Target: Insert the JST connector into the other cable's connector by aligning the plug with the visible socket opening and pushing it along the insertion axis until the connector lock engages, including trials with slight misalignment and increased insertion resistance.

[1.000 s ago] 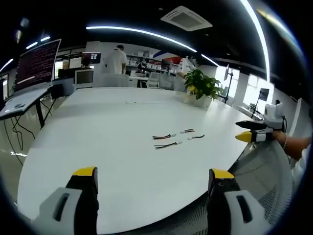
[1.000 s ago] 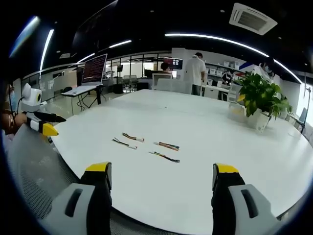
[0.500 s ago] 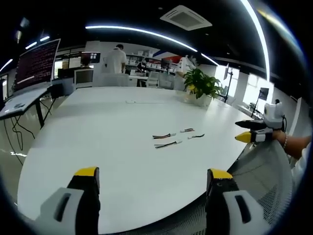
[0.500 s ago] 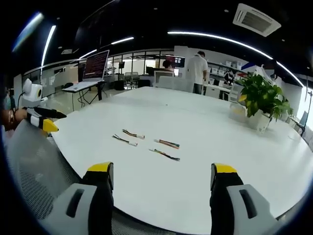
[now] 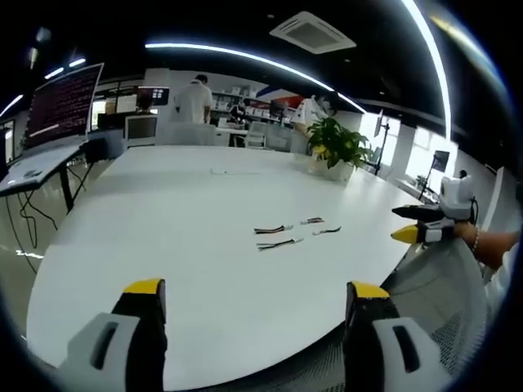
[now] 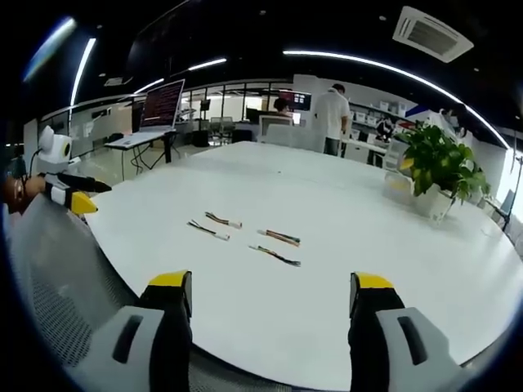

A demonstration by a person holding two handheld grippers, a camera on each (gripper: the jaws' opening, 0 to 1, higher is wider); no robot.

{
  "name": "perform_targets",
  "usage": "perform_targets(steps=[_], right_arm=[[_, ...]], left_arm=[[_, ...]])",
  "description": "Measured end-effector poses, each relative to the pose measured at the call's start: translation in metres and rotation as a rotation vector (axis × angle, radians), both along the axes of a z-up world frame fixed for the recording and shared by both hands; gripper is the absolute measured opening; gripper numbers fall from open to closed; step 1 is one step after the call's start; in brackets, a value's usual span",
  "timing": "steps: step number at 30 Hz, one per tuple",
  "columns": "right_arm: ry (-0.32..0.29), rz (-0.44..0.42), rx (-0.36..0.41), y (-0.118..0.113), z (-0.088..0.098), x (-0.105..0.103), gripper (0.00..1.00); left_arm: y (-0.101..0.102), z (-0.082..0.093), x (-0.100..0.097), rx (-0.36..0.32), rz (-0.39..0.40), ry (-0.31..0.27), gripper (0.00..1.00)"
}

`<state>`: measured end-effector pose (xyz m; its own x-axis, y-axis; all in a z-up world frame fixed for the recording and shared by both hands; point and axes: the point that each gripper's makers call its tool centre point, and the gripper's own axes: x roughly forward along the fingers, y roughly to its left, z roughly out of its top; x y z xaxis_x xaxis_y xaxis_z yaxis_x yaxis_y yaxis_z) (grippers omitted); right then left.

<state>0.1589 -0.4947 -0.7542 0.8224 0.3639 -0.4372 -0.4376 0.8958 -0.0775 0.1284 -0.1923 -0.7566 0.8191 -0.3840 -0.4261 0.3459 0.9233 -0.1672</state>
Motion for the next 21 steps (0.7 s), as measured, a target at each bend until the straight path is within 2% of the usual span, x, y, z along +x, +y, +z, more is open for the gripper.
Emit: perform_targets(steps=[21], right_arm=[[0.006, -0.015, -0.006, -0.0024, -0.0014, 0.0015, 0.72]], left_arm=[[0.0007, -0.0002, 0.0029, -0.005, -0.004, 0.011, 0.88]])
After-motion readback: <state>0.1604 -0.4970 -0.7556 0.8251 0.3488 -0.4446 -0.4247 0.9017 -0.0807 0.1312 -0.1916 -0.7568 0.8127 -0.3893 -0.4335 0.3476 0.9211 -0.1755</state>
